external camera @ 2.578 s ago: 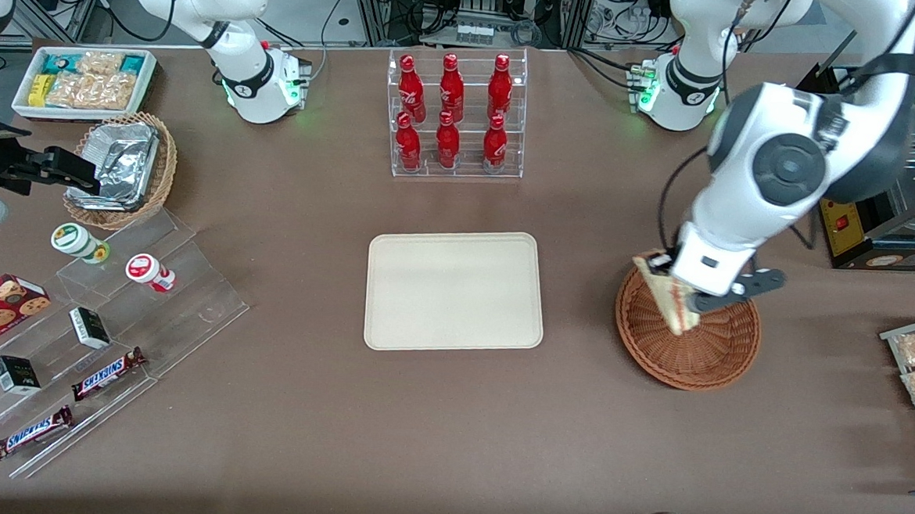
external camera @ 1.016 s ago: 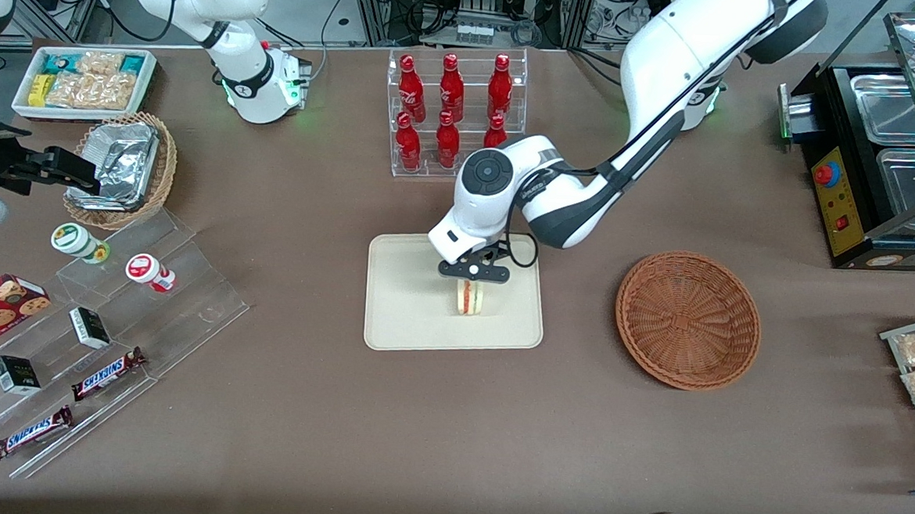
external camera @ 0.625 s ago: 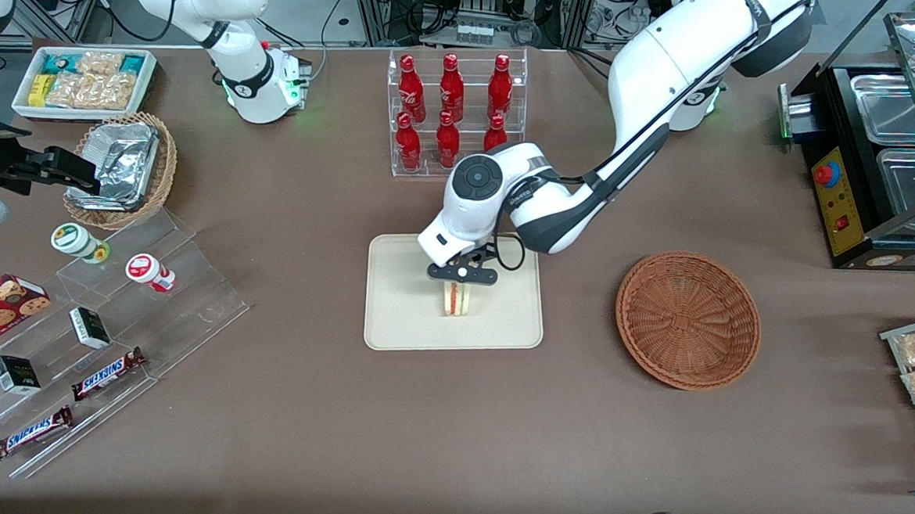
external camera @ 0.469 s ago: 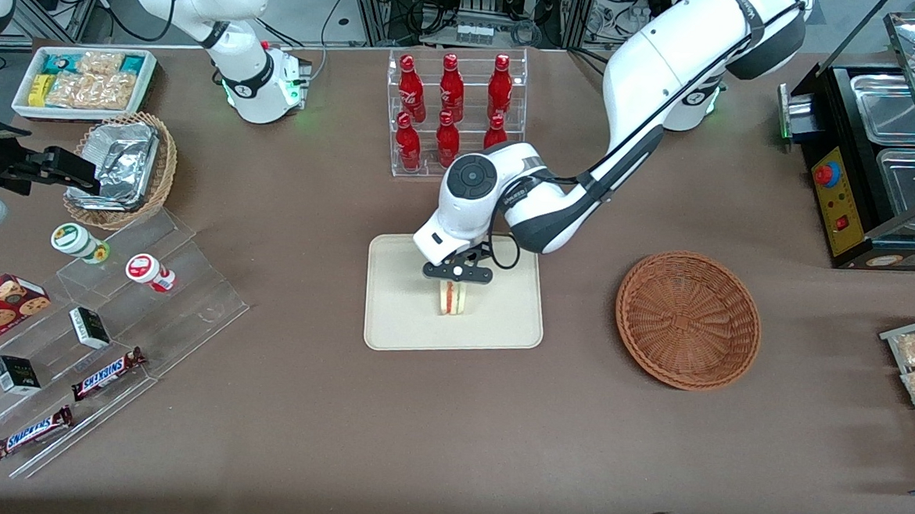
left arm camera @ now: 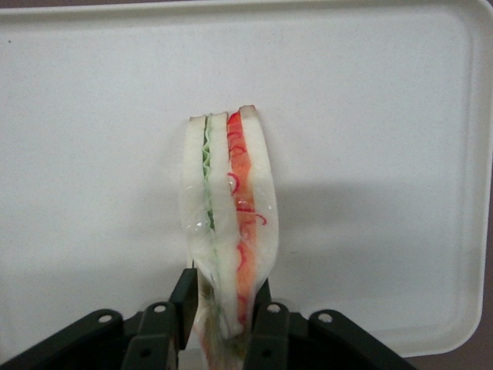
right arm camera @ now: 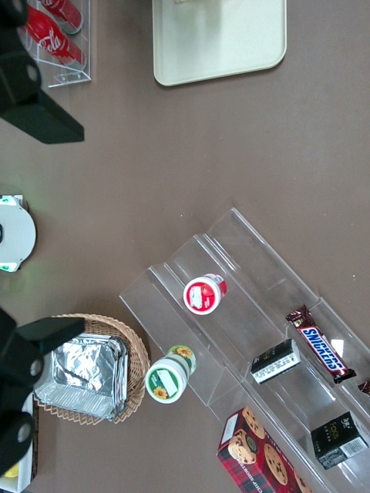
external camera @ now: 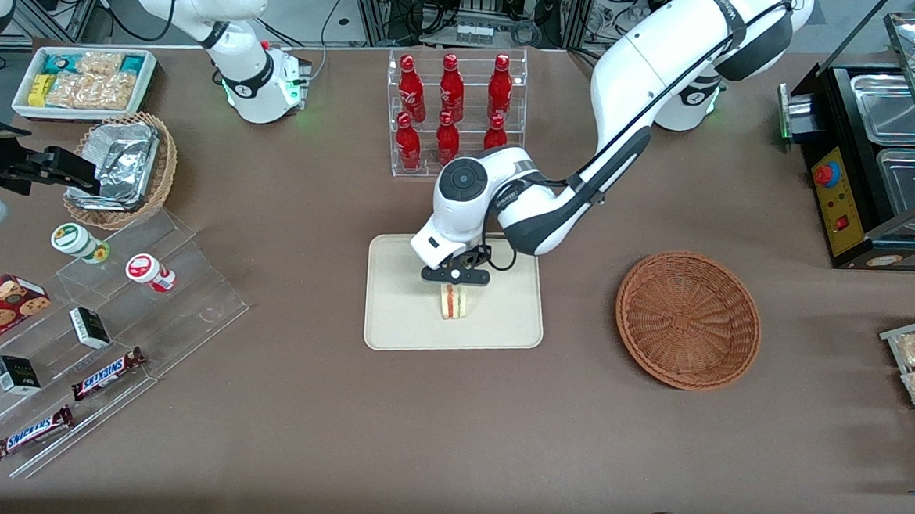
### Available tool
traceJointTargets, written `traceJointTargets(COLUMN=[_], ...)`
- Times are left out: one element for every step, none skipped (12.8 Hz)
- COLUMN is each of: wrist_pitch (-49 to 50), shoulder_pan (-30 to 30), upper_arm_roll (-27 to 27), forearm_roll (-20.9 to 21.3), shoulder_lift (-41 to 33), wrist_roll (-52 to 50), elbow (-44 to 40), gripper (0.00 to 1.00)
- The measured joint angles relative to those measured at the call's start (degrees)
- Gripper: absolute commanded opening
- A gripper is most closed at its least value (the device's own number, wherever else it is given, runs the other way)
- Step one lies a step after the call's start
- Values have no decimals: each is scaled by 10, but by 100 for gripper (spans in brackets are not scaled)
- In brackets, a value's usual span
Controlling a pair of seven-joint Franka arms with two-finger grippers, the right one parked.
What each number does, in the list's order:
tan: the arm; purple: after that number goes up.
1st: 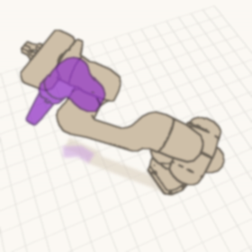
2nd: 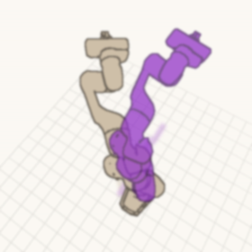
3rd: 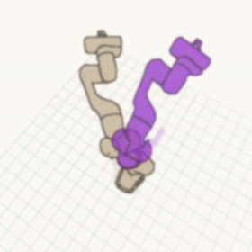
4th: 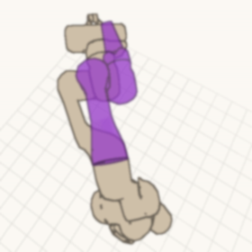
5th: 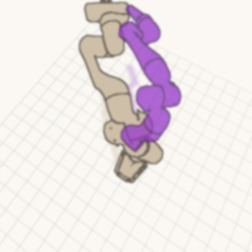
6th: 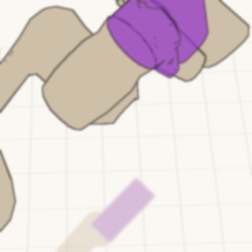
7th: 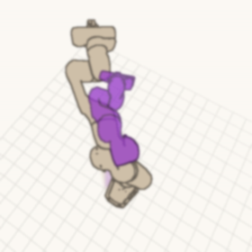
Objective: Place sandwich from basket to tray
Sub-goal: 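Lower the held sandwich onto the middle of the cream tray, then open the left gripper to release the sandwich and raise it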
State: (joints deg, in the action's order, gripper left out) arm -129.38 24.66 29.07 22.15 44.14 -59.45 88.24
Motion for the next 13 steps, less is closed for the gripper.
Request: traceJointTargets(wrist_pitch=[0, 0, 0, 0, 0, 0, 1, 7, 19, 36, 59, 88, 119], shoulder_pan=[0, 0, 0, -1, -1, -2, -5, -11, -19, -27, -35, -45, -56], upper_arm_roll=[0, -1, -2, -3, -4, -4, -5, -6, -6, -6, -7, -7, -7], forearm_roll=[0, 0, 0, 0, 0, 0, 0, -1, -3, -5, -8, -15, -27], shoulder_lift=[0, 0, 0, -1, -5, -14, -28, -45, -64, -84, -106, -128, -151], wrist_roll=[-2, -4, -10, -23, -37, -52, -70, -92, -114, -130, -143, -151, -155], elbow=[-1, -3, -5, -10, -16, -22, -24, -25, -26, -26, -27, -28, -29], gripper=[100, 100, 100, 100, 100, 100, 100, 100, 100, 100, 100, 100, 100])
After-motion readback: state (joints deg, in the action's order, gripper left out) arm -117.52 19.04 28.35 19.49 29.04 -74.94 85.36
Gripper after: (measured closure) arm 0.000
